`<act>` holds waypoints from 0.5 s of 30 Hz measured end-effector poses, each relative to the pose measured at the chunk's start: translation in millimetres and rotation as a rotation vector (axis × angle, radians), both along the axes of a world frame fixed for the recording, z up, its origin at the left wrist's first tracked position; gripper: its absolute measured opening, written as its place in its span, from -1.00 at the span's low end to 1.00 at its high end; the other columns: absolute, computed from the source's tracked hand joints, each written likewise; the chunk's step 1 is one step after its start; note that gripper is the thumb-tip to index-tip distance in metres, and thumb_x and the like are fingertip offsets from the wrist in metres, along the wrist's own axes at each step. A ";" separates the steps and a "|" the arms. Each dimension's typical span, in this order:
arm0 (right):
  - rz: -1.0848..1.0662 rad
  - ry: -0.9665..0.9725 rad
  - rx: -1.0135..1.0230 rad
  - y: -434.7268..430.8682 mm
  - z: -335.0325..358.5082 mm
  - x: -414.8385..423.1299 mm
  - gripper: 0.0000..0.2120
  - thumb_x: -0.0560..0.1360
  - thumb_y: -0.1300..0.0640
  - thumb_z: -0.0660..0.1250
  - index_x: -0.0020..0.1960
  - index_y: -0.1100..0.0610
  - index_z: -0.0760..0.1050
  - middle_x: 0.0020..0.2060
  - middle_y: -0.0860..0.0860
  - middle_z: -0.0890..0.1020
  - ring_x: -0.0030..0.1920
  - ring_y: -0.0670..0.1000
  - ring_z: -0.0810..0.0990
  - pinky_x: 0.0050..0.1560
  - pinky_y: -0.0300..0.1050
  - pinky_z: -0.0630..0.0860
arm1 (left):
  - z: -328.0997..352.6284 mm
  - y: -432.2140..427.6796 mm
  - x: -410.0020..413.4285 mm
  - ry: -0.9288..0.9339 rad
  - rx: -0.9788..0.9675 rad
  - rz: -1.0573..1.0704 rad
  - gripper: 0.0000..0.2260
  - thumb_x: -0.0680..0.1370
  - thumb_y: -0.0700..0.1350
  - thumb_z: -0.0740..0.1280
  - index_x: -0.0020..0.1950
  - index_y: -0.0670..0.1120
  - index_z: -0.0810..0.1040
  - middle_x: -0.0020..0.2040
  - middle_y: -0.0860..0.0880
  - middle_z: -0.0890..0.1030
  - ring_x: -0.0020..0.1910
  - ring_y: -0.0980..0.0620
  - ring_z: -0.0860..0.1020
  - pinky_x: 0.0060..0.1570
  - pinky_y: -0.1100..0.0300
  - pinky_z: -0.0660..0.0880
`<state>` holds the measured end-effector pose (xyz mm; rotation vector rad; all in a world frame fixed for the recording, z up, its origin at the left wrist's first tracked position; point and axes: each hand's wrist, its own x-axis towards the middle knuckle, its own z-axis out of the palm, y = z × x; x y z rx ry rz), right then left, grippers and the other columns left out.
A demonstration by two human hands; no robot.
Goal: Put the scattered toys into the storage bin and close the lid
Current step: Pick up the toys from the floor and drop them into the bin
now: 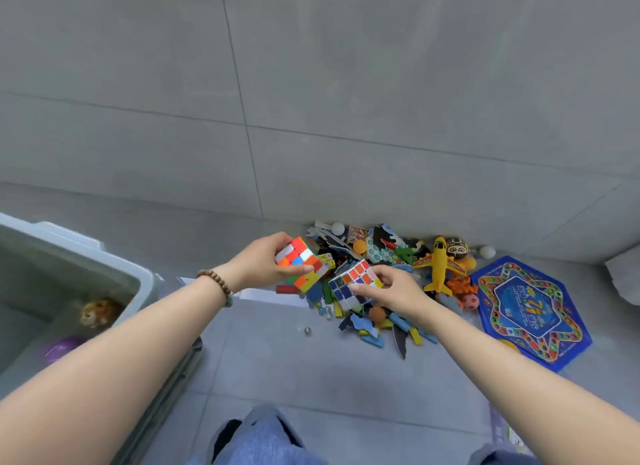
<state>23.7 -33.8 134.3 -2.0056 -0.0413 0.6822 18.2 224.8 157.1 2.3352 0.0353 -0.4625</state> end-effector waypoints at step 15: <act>0.261 0.069 0.299 299.3 119.8 -75.4 -0.71 0.51 -0.06 0.32 0.13 0.08 0.49 -0.12 0.00 0.66 -0.18 0.00 0.67 -0.02 -0.10 0.57 | 70.4 240.7 -229.6 -0.141 -0.300 0.834 -0.56 0.42 0.20 0.41 0.16 -0.06 0.55 0.01 0.01 0.65 -0.06 0.10 0.60 -0.02 0.15 0.54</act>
